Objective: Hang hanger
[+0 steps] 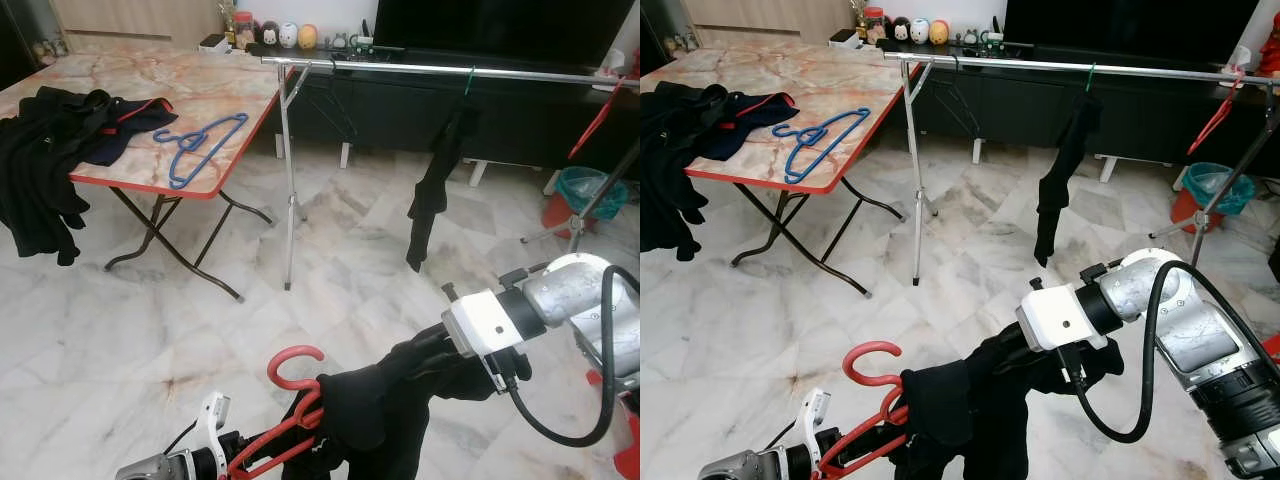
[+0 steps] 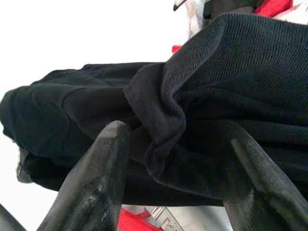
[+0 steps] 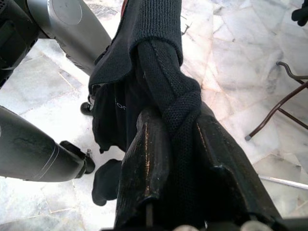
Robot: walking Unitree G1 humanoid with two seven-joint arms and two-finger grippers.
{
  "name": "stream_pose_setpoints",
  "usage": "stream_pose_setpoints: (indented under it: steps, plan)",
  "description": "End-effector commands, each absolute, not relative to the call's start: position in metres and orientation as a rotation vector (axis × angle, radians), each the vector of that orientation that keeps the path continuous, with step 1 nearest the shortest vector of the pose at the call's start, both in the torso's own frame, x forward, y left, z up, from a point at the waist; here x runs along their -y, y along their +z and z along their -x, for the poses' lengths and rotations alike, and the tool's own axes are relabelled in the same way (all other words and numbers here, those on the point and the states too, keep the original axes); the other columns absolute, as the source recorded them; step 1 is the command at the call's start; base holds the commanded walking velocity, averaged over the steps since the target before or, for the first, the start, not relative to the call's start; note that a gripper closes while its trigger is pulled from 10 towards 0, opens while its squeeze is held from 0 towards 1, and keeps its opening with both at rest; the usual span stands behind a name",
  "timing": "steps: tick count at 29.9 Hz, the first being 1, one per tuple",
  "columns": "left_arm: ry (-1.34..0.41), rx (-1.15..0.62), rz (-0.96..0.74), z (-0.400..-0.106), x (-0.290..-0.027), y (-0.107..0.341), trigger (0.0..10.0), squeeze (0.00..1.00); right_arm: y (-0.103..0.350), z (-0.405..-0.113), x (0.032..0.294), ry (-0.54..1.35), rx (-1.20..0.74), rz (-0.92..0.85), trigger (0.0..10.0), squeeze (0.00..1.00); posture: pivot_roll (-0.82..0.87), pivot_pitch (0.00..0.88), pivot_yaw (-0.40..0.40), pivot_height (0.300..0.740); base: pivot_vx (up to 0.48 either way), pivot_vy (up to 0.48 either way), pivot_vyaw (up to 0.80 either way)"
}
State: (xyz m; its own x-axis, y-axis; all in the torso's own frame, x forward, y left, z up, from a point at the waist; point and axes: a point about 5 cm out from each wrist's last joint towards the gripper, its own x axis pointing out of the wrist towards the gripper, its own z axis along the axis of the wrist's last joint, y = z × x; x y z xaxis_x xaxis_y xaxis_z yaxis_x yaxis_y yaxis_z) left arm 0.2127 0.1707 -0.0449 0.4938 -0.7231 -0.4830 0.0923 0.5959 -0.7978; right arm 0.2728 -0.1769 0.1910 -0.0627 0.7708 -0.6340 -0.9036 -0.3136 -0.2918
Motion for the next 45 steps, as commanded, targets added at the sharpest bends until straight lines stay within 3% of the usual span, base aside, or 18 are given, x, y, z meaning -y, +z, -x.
stream_pose_setpoints:
  steps: [1, 24, 25, 26, 27, 28, 29, 30, 45]
  plan:
    - [-0.56, -0.946, 0.782, -0.212, -0.169, -0.046, 10.0, 0.0, 0.207, -0.275, 0.177, 1.677, -0.148, 0.876, 10.0, 0.0, -0.07, 0.009, -0.04, 0.74, 0.0, 0.0, 0.0]
    - [-0.592, -0.95, 0.799, -0.211, -0.163, -0.046, 10.0, 0.0, 0.218, -0.276, 0.171, 1.676, -0.109, 0.903, 10.0, 0.0, -0.08, 0.008, -0.042, 0.74, 0.0, 0.0, 0.0]
    - [-0.596, -0.949, 0.803, -0.21, -0.163, -0.046, 9.2, 0.0, 0.218, -0.276, 0.17, 1.674, -0.107, 0.902, 10.0, 0.0, -0.08, 0.008, -0.042, 0.74, 0.0, 0.0, 0.0]
    - [-0.597, -0.949, 0.804, -0.21, -0.163, -0.046, 9.2, 0.0, 0.218, -0.276, 0.17, 1.674, -0.107, 0.902, 10.0, 0.0, -0.08, 0.008, -0.042, 0.74, 0.0, 0.0, 0.0]
    - [-0.597, -0.948, 0.805, -0.21, -0.163, -0.046, 8.1, 0.0, 0.218, -0.276, 0.17, 1.674, -0.107, 0.9, 10.0, 0.0, -0.08, 0.008, -0.042, 0.74, 0.0, 0.0, 0.0]
    - [-0.599, -0.947, 0.809, -0.21, -0.163, -0.046, 6.3, 0.0, 0.218, -0.276, 0.17, 1.675, -0.107, 0.899, 10.0, 0.0, -0.08, 0.008, -0.042, 0.74, 0.0, 0.0, 0.0]
    - [-0.601, -0.944, 0.81, -0.21, -0.163, -0.046, 2.7, 0.0, 0.217, -0.275, 0.169, 1.679, -0.109, 0.896, 10.0, 0.0, -0.08, 0.008, -0.042, 0.74, 0.0, 0.0, 0.0]
    - [-0.604, -0.942, 0.812, -0.21, -0.163, -0.046, 0.0, 0.0, 0.216, -0.275, 0.169, 1.681, -0.11, 0.895, 10.0, 0.0, -0.08, 0.008, -0.042, 0.74, 0.0, 0.0, 0.0]
    - [-0.602, -0.919, 0.821, -0.209, -0.165, -0.046, 0.0, 0.0, 0.215, -0.275, 0.169, 1.681, -0.114, 0.892, 10.0, 0.0, -0.07, 0.008, -0.042, 0.74, 0.0, 0.0, 0.0]
